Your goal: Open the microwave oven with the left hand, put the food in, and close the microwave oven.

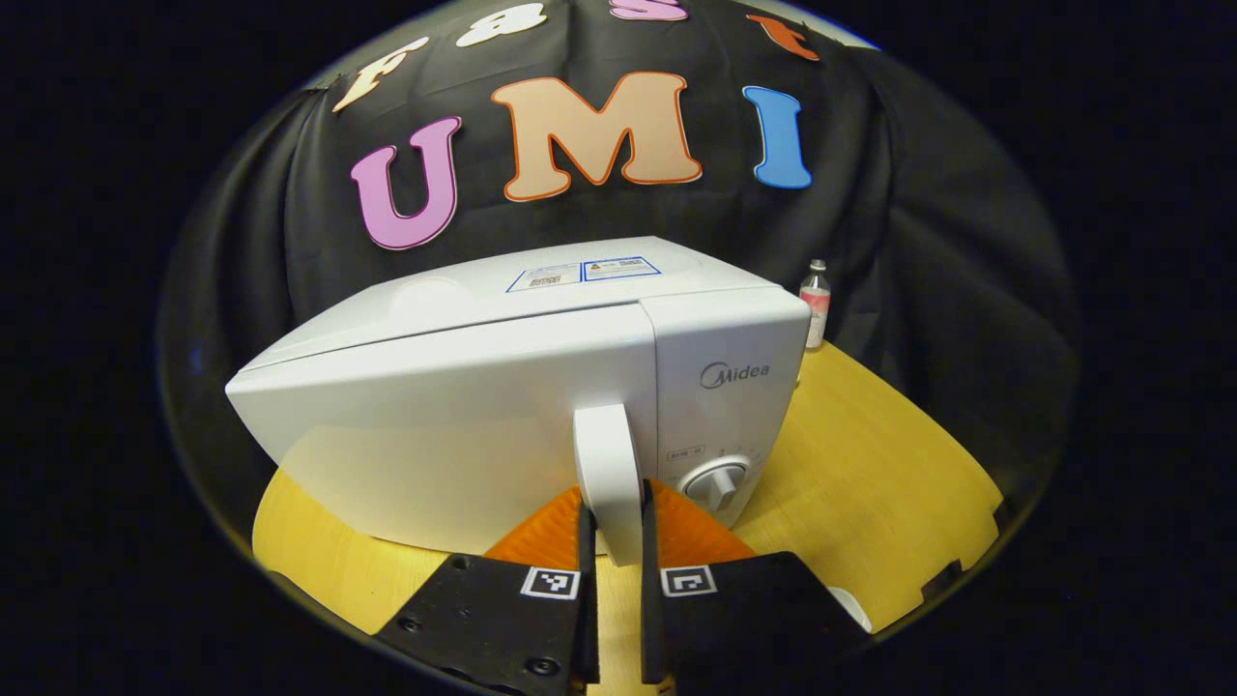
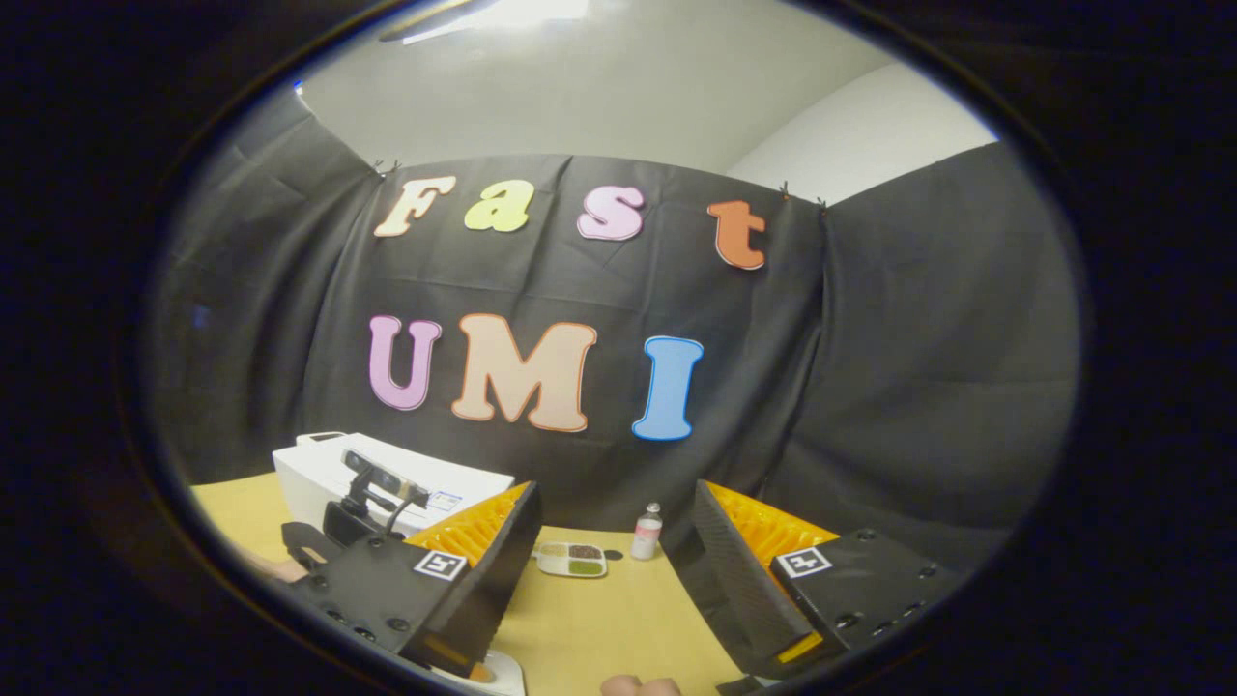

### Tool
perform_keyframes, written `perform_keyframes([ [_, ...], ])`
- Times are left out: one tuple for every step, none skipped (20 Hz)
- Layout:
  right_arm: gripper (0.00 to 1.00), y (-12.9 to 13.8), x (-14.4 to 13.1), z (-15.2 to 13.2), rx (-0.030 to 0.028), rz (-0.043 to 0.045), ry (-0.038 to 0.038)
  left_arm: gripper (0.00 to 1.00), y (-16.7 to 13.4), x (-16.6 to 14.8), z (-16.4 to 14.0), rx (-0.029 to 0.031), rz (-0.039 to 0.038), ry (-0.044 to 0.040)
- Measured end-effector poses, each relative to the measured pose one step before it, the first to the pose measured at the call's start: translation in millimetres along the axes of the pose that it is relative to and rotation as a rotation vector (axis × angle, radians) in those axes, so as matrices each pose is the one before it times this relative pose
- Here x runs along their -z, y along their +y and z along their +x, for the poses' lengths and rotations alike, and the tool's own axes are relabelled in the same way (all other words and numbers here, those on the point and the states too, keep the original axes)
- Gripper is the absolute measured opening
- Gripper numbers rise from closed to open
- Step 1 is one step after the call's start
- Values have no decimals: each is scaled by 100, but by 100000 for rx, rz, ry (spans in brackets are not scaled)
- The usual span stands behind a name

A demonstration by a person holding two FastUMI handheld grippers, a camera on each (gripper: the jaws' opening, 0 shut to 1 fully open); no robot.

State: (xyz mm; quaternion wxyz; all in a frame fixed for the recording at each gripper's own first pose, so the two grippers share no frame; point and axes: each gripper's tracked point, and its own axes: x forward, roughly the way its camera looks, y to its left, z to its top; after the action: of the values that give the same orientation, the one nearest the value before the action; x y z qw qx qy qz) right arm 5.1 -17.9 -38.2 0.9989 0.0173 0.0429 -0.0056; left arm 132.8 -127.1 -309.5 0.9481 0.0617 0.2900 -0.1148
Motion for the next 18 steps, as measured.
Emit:
perform_keyframes([
  [97,245,-91,144,-648,1525,172,17,13,-79,-81,850,1802,-315],
  [97,248,-80,27,-657,1315,-21,16,12,-110,44,789,-799,-1387],
  [97,297,-158,48,-675,676,-11,16,-94,12,-84,526,-2149,-2215],
  [97,282,-46,-128,-739,-490,113,15,42,-277,-70,174,-1490,-2565],
  [99,297,-248,-156,-855,-1021,-578,15,71,61,-120,-419,-1179,-505],
  [96,269,-296,-197,-815,-1096,-864,15,10,-19,-109,-581,277,-79],
  [96,173,-284,-197,-725,-1080,-698,14,46,-121,-94,-602,522,132],
  [96,124,-8,-225,-291,-934,-225,14,0,220,-334,-367,-419,1093],
  [96,120,-66,-20,-161,-458,93,14,-68,-153,-272,112,-1346,-671],
  [96,62,40,-75,-31,14,141,14,-33,-79,-285,989,-1328,-544],
  [96,154,-152,8,-50,332,107,14,-14,169,-728,1351,-918,-82],
  [96,143,-49,-174,-59,262,-332,14,55,31,-745,910,-516,-893],
  [96,18,-196,-60,198,-5,-431,12,228,-350,-1161,-14,572,-3649],
  [96,67,-21,122,-27,-116,-77,2,13,-990,467,1411,1823,-6237],
  [96,179,112,79,-489,106,552,2,-478,-89,-215,1958,3809,-616],
  [96,370,345,42,-1119,79,1129,1,38,1013,167,-299,3496,5445],
  [96,317,79,2,-1260,-583,540,0,-18,565,453,-659,1155,1888],
  [100,-122,-154,11,-228,-1657,-3,1,0,99,252,-2197,-1209,805],
])
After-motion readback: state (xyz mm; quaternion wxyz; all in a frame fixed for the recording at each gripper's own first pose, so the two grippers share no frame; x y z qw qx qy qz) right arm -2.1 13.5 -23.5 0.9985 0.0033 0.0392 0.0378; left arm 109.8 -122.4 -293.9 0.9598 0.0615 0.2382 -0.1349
